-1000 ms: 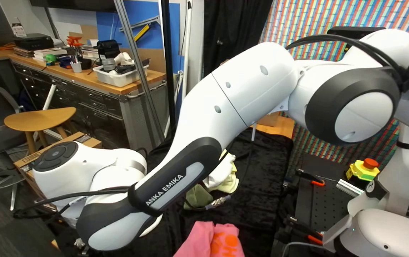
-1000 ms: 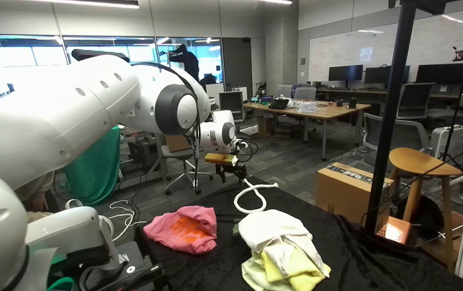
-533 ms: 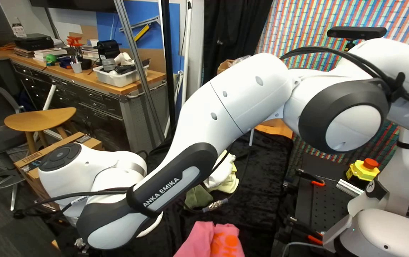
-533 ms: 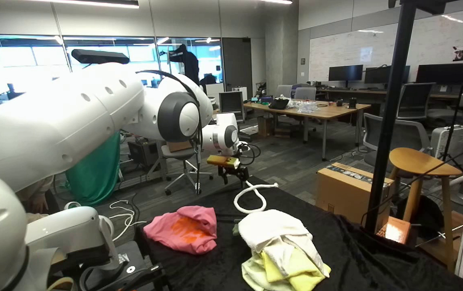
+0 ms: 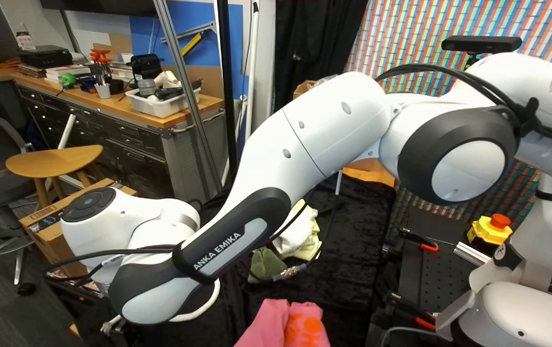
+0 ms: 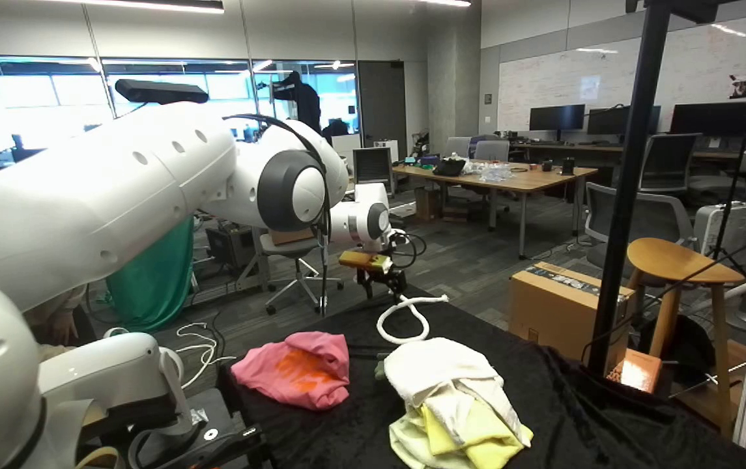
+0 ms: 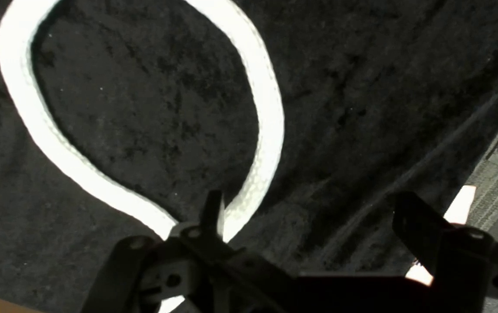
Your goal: Pile all the objects on the table
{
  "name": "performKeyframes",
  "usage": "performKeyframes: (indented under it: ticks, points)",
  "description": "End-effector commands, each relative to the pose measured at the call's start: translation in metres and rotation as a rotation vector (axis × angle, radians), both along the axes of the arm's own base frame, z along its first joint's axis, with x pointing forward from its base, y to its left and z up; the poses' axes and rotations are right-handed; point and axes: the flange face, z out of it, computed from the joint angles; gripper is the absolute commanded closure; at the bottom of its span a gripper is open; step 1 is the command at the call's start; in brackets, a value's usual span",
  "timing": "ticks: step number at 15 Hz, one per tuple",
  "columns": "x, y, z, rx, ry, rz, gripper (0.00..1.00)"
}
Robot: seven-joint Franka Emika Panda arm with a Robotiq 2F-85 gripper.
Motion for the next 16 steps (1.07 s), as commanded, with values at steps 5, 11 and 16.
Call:
performKeyframes:
  ticks: [5, 11, 16]
  points:
    - [0.008, -0.003, -0.006, 0.012, 0.019, -0.017, 0.00]
    - [0.009, -0.007, -0.008, 0.009, 0.033, -0.024, 0.42]
    - [0.013, -0.010, -0.003, 0.014, 0.036, -0.031, 0.80]
